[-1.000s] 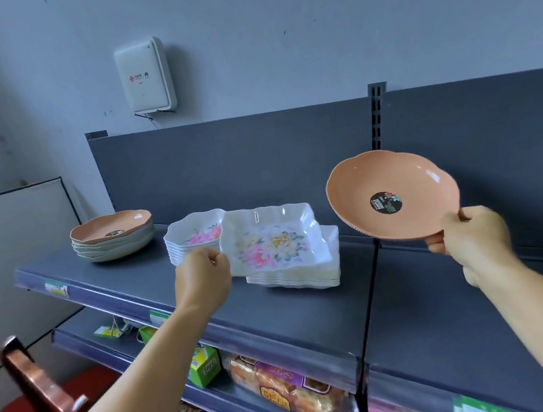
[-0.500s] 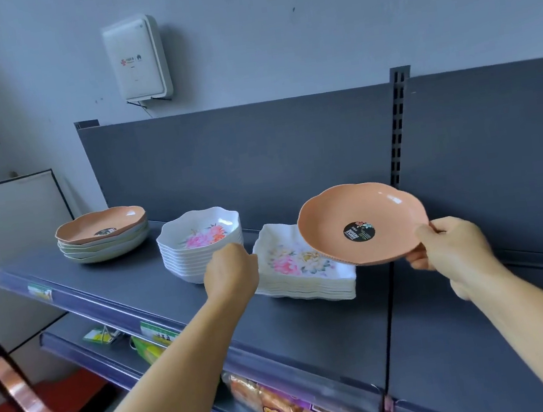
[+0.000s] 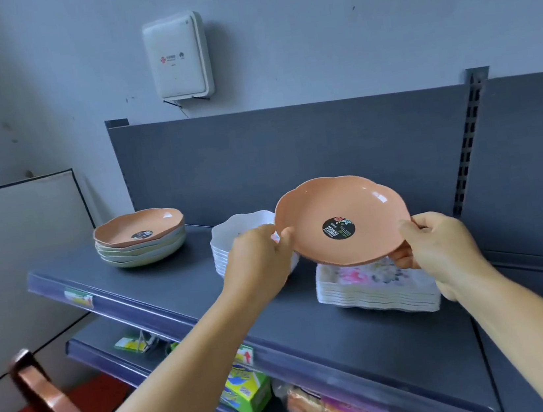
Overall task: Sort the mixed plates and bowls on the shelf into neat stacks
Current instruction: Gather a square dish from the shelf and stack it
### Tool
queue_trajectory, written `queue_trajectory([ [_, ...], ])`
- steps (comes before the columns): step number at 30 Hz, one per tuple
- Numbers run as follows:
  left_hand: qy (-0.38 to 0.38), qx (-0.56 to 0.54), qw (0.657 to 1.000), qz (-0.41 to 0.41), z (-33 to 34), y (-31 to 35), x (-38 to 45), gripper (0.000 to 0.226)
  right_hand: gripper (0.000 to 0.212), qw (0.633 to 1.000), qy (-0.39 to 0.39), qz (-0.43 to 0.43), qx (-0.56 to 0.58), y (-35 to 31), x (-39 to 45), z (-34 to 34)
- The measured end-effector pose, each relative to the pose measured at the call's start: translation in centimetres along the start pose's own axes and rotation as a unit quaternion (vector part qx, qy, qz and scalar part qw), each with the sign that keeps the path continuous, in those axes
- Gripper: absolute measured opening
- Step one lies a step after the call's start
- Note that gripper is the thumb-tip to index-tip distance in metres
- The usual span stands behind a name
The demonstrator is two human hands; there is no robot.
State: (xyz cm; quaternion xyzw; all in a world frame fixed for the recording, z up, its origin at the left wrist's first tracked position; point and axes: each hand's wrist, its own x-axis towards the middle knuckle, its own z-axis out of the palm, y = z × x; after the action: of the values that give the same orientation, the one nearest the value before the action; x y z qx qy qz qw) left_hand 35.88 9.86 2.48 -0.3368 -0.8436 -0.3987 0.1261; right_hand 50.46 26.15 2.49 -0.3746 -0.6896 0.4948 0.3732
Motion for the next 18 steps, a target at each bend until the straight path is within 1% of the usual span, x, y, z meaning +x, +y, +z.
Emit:
queue_trajectory([
  [2,0.01,-0.018,1.0,-0.011,-1.8,-2.2,0.7,0.029,0.014,1.0,-0.009,-0.005,0.009,-1.2,-1.0,2.8],
  [4,0.019,-0.037,0.999,-0.019,-3.8,-4.5,1.3,0.024,0.015,1.0,-0.015,-0.009,0.016,-2.5,-2.0,5.7],
  [10,0.051,-0.046,0.997,-0.046,-9.9,-11.5,3.2,0.022,0.017,0.998,-0.041,-0.025,0.043,-5.2,-4.2,15.1],
  [12,0.059,-0.048,0.995,-0.057,-11.6,-13.8,3.8,0.018,0.016,0.997,-0.05,-0.027,0.046,-5.8,-4.7,18.2],
  [14,0.07,-0.047,0.994,-0.075,-13.2,-16.1,4.5,0.017,0.014,0.997,-0.062,-0.032,0.038,-6.5,-5.0,21.1],
  [18,0.093,-0.047,0.987,-0.124,-15.5,-20.5,6.4,0.019,0.018,0.993,-0.102,-0.051,0.004,-8.1,-5.2,26.7],
])
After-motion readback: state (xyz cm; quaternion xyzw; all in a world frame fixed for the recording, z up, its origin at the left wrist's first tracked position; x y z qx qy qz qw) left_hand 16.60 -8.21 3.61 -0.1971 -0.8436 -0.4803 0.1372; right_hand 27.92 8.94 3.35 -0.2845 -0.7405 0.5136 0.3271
